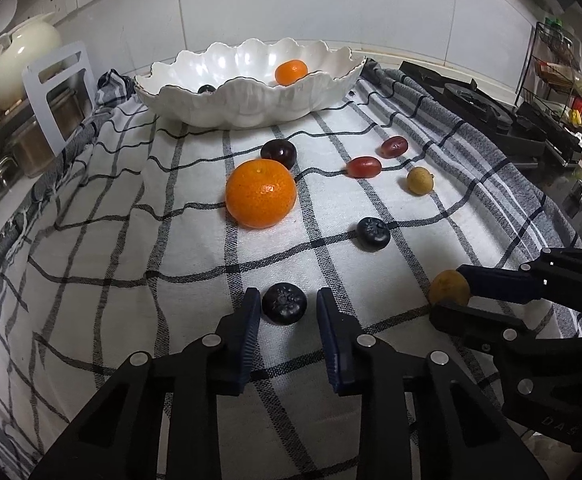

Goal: Organize fruits
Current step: 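Grasp the dark blueberry with the left tool while the right tool grasps the yellow fruit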

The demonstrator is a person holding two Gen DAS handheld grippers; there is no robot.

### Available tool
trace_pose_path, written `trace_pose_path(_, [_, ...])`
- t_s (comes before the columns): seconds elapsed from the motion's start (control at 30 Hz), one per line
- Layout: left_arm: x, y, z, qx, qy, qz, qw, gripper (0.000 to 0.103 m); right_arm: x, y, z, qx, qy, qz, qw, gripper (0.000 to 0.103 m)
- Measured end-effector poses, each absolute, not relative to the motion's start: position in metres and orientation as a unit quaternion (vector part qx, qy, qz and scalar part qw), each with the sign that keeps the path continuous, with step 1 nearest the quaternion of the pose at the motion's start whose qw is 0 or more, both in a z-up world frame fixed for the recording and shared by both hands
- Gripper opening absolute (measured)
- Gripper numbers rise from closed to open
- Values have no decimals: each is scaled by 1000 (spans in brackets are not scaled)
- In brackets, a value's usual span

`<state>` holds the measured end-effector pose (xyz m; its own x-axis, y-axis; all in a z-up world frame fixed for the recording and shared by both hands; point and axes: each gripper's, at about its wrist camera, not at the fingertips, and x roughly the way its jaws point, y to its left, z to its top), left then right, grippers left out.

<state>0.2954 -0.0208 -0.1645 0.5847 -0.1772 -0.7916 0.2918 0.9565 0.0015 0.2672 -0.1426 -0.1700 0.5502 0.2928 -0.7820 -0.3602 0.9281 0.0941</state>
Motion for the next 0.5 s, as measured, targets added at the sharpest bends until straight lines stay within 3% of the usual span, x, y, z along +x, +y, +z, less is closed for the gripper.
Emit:
trace_pose_path(0.13, [296, -21, -164, 64, 435, -130, 889, 23, 268, -142, -170, -38, 437, 188, 879, 29])
trace_pose_path(0.5, [292, -17, -147, 41, 422, -123, 897, 23, 267, -143, -157, -28, 422, 194, 885, 29])
